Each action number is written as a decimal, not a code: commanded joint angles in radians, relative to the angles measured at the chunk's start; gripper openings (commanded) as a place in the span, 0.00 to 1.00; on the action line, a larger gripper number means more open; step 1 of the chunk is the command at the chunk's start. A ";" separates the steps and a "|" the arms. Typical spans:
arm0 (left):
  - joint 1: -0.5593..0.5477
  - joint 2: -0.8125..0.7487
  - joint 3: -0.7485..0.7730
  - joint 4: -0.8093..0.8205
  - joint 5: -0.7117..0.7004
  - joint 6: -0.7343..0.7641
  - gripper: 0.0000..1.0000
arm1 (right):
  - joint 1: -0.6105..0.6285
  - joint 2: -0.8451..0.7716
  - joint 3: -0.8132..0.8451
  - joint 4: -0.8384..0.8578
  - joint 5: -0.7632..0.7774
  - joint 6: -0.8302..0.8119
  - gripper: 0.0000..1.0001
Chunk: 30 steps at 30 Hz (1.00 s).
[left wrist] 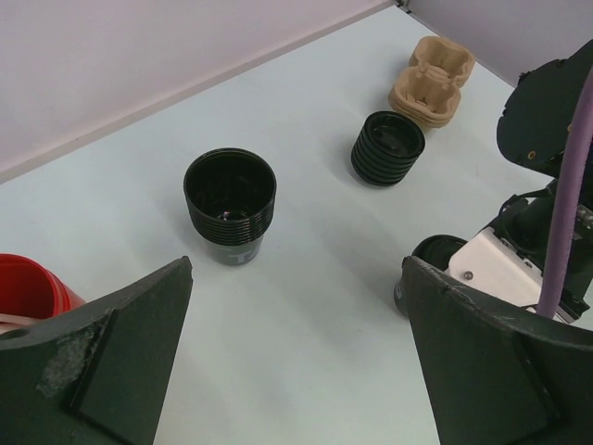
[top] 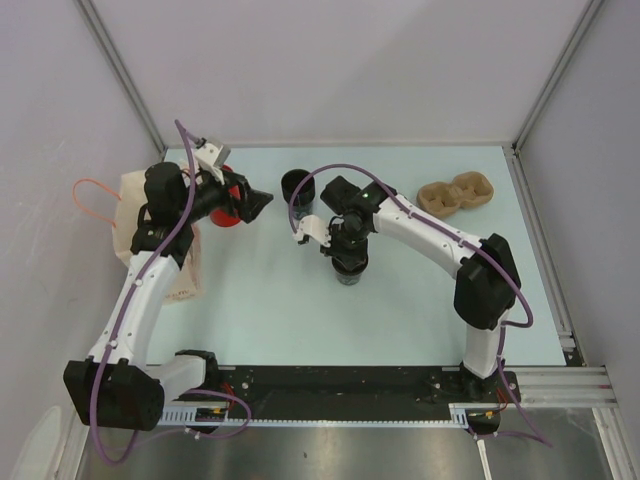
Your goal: Pack the takeout coffee
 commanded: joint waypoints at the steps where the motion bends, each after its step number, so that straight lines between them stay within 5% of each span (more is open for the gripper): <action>1: 0.011 -0.029 -0.010 0.052 0.036 -0.033 1.00 | 0.006 0.013 0.033 -0.003 0.014 -0.001 0.03; 17: 0.017 -0.030 -0.020 0.063 0.044 -0.040 0.99 | 0.009 0.010 0.023 0.017 0.028 0.003 0.08; 30: 0.017 -0.029 -0.025 0.070 0.045 -0.046 0.99 | 0.004 -0.016 0.028 0.033 0.034 0.005 0.24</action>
